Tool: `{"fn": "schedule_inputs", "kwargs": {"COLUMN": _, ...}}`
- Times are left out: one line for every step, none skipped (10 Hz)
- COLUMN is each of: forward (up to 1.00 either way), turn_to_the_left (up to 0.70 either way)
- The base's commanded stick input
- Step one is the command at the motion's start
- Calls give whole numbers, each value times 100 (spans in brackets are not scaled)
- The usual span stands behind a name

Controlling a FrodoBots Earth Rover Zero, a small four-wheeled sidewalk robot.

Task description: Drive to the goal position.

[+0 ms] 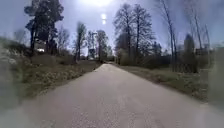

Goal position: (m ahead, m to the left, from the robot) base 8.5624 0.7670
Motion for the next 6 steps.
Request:
{"fn": "schedule_inputs", "kwargs": {"forward": 70, "turn_to_the_left": 0}}
{"fn": "schedule_inputs", "kwargs": {"forward": 70, "turn_to_the_left": 0}}
{"fn": "schedule_inputs", "kwargs": {"forward": 70, "turn_to_the_left": 0}}
{"fn": "schedule_inputs", "kwargs": {"forward": 64, "turn_to_the_left": 10}}
{"fn": "schedule_inputs", "kwargs": {"forward": 60, "turn_to_the_left": 15}}
{"fn": "schedule_inputs", "kwargs": {"forward": 66, "turn_to_the_left": 14}}
